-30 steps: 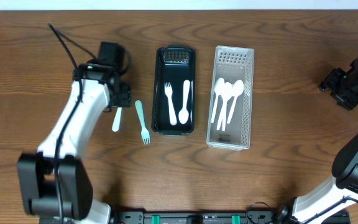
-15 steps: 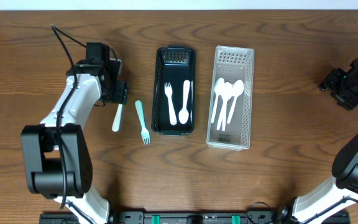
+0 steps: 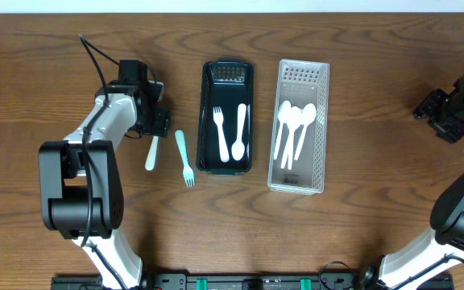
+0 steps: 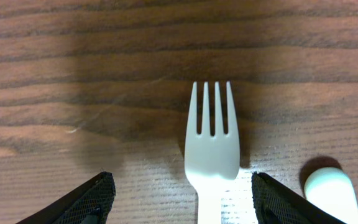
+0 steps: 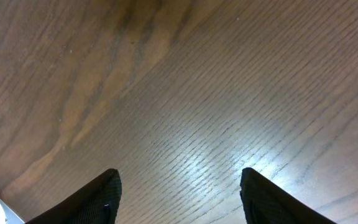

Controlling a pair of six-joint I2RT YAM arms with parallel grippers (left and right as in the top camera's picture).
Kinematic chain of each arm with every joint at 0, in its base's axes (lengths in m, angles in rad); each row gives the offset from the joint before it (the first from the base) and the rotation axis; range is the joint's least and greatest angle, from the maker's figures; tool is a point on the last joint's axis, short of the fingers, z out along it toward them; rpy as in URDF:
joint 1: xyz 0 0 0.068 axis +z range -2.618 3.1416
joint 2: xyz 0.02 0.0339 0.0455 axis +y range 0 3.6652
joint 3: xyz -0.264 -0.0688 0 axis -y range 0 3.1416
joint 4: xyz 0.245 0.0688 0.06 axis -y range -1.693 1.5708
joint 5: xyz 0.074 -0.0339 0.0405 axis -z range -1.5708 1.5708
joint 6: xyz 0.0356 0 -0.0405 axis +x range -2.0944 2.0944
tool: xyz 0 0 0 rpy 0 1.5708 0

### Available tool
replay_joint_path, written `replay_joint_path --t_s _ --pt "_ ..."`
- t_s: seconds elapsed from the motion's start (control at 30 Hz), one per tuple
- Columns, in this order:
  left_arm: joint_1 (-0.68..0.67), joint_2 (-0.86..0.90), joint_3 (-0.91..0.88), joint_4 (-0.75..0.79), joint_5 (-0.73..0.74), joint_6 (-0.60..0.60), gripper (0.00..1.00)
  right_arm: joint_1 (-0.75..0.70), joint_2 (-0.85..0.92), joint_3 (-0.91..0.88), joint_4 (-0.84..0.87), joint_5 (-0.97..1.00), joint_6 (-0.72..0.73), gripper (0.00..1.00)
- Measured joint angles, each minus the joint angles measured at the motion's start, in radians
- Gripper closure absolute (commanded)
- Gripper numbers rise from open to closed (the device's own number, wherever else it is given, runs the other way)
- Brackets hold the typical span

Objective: Pack container

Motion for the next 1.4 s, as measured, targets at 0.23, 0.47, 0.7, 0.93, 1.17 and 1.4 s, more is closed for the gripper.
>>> replay_joint_path --t_s 0.23,0.47,0.7,0.93,1.17,1.4 --pt "-0.022 0.034 0.006 0.020 0.012 0.011 0.32 0.000 0.000 0.000 -0.018 0.000 0.000 0.38" --pt "-0.050 0.038 0.007 0.027 0.024 0.014 0.63 0.000 0.000 0.000 -0.023 0.000 0.000 0.38" --pt "-0.052 0.038 0.011 0.000 0.028 0.005 0.85 0.000 0.000 0.000 -0.023 0.000 0.000 0.38" --pt "-0.052 0.037 0.043 -0.132 0.019 0.002 0.94 0.000 0.000 0.000 -0.024 0.000 0.000 0.38" --pt "-0.059 -0.097 0.165 -0.289 0.009 -0.006 0.94 0.000 0.000 0.000 -0.024 0.000 0.000 0.37" --pt "-0.195 -0.388 0.267 -0.267 0.045 -0.111 0.94 0.000 0.000 0.000 -0.023 0.000 0.000 0.38"
